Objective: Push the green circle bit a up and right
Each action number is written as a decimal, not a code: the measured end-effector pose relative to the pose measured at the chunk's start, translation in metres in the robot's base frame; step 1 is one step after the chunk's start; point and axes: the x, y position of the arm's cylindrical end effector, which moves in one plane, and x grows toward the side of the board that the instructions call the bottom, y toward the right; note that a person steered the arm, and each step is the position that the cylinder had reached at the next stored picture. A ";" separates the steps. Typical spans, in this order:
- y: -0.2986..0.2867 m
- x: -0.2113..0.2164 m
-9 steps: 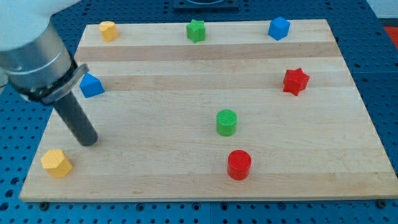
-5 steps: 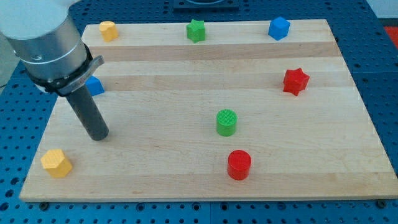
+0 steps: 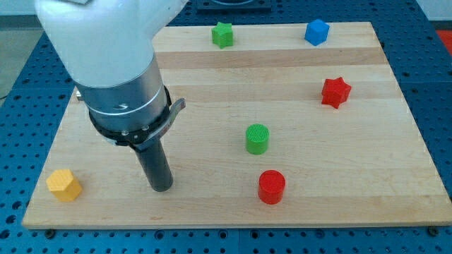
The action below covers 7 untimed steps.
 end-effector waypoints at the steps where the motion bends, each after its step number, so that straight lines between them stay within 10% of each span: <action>1: 0.000 0.000; 5: 0.125 -0.061; 7: 0.251 -0.012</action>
